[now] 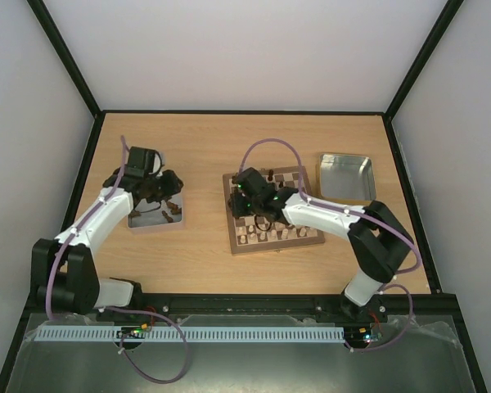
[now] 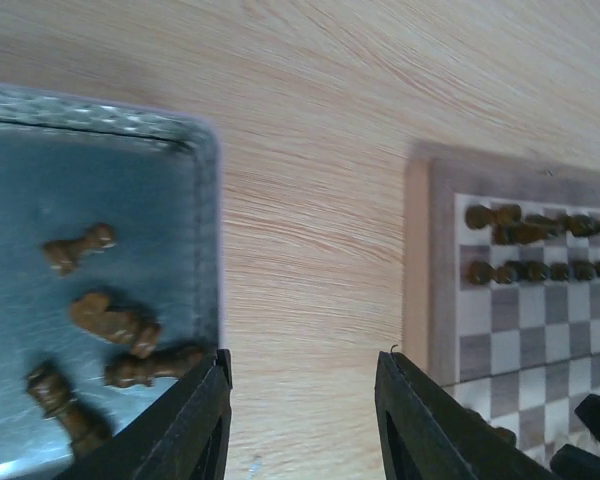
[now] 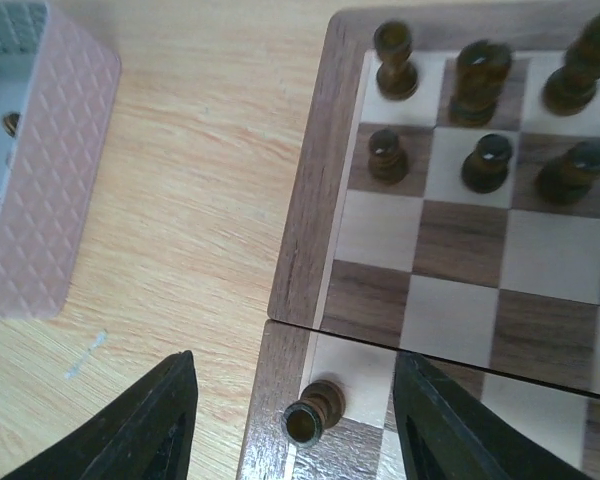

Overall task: Set up the chess pieces on the board
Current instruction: Pick up the chess piece from the chessboard.

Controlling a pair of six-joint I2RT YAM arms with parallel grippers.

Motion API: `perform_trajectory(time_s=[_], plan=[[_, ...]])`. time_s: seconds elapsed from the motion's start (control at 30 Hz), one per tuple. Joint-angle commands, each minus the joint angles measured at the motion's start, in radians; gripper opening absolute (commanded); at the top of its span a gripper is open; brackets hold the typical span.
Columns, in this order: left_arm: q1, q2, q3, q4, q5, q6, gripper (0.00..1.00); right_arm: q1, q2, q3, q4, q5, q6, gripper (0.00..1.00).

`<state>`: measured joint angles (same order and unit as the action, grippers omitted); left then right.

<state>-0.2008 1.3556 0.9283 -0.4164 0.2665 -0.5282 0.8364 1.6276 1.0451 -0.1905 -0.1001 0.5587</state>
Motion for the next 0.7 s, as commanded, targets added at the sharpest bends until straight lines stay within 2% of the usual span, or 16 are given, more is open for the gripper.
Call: perform_trajectory(time_s=[0.0,0.2,0.53,0.67], plan=[[0.06,-0.048,-0.057,0.036,-0.009,-0.015,0.43,0.031,0.074,0.074,-0.103,0.041,-0.032,0.52],[0.103,-0.054,-0.095,0.045,0.016,0.007,0.43,0.054,0.142,0.114,-0.148,0.066,-0.029,0.45],[0.136,-0.043,-0.115,0.059,0.035,0.021,0.43,0.059,0.189,0.148,-0.188,0.049,-0.028,0.25],[0.143,-0.044,-0.12,0.059,0.034,0.019,0.43,0.059,0.19,0.157,-0.195,0.077,-0.02,0.12]])
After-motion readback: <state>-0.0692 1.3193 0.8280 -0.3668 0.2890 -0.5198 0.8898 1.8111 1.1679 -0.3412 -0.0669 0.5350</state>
